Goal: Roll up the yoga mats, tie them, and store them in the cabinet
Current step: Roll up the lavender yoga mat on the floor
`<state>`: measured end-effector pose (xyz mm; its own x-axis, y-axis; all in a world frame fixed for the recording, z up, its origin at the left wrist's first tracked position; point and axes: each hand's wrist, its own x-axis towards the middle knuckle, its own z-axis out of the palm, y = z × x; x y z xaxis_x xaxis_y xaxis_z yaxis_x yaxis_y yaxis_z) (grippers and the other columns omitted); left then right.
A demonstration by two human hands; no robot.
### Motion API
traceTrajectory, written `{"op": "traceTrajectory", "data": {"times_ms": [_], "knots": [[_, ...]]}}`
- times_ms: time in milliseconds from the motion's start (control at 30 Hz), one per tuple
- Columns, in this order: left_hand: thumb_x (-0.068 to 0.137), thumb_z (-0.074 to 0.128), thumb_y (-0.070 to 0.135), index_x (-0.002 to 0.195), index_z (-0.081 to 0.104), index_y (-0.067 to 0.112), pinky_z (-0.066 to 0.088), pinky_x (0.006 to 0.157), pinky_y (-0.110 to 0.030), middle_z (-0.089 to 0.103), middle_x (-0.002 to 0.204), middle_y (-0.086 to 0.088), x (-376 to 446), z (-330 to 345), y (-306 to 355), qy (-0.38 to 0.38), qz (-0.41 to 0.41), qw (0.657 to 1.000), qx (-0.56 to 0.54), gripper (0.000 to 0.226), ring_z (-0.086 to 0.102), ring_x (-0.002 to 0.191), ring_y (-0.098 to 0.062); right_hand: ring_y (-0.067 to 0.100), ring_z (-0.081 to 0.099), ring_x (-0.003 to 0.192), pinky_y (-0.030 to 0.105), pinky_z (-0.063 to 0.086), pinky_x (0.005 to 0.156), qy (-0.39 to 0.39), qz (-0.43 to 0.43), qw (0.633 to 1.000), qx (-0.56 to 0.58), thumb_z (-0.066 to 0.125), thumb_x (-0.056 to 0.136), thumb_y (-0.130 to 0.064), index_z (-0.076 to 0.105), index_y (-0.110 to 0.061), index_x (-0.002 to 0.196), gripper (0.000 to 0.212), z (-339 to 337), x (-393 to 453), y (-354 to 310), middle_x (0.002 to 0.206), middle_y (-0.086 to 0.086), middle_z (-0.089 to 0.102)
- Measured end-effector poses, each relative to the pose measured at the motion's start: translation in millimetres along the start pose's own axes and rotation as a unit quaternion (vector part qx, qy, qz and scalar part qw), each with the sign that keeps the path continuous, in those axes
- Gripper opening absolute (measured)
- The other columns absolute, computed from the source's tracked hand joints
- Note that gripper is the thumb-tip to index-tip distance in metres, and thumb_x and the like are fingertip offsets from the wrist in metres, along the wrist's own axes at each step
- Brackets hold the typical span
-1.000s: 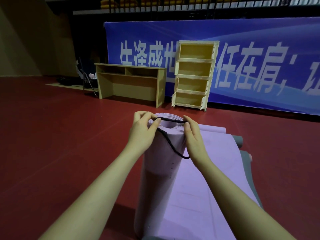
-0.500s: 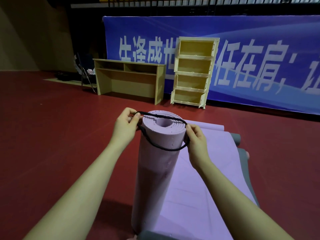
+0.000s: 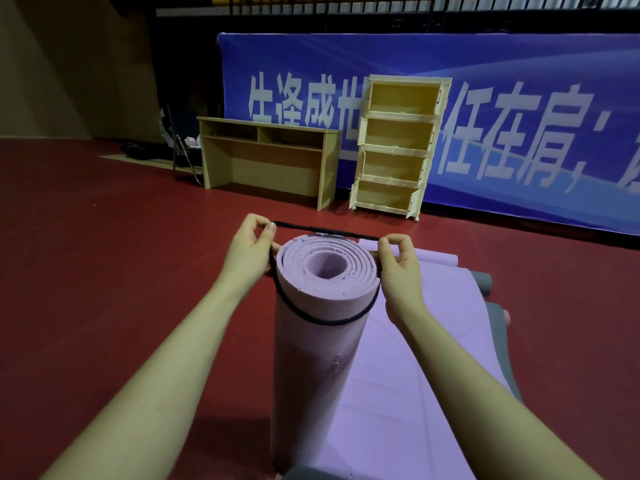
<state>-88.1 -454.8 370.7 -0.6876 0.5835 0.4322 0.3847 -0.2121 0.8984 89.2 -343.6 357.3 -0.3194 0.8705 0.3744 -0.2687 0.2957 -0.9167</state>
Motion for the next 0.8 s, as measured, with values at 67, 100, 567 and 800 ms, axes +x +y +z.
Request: {"op": "traceTrajectory", "data": {"times_ms": [67,100,567,800], "knots": [[0.101,0.044,0.017,0.088,0.048,0.014,0.034,0.040,-0.013,0.057,0.053,0.004,3.7,-0.8,0.9,0.009,-0.015,1.000,0.011,0.013,0.045,0.044,-0.004,0.004,0.054,0.047,0.015,0.043,0.048,0.001,0.010,1.000,0.015,0.045,0.101,-0.015,0.048,-0.012,0.096,0.007,3.5,2.0,-3.4,0.059,-0.002,0.065],[0.101,0.044,0.017,0.091,0.049,0.012,0.034,0.040,-0.013,0.057,0.057,0.000,5.5,-0.2,0.0,0.020,-0.031,0.999,0.013,0.012,0.047,0.047,-0.006,0.004,0.054,0.046,0.015,0.043,0.047,0.006,0.019,1.000,0.021,0.045,0.101,-0.014,0.048,-0.012,0.095,0.007,5.8,2.8,-3.8,0.056,-0.004,0.064],[0.102,0.039,0.007,0.077,0.047,0.000,0.054,0.068,-0.018,0.068,0.081,-0.009,15.7,-12.1,-45.3,0.105,-0.334,0.827,-0.441,0.027,0.067,0.069,-0.016,0.016,0.068,0.059,0.028,0.057,0.058,0.051,0.113,0.990,0.062,0.052,0.095,-0.002,0.053,-0.005,0.083,0.012,4.5,2.9,44.0,0.072,0.012,0.070],[0.097,0.050,0.007,0.074,0.051,0.005,0.039,0.033,-0.011,0.056,0.039,0.003,2.9,-16.7,-61.6,0.083,-0.343,0.876,-0.329,0.023,0.048,0.030,0.000,0.017,0.066,0.051,0.026,0.056,0.054,0.125,0.133,0.962,0.200,0.053,0.093,0.005,0.054,-0.002,0.078,0.016,-5.3,-6.5,52.5,0.063,0.014,0.066]]}}
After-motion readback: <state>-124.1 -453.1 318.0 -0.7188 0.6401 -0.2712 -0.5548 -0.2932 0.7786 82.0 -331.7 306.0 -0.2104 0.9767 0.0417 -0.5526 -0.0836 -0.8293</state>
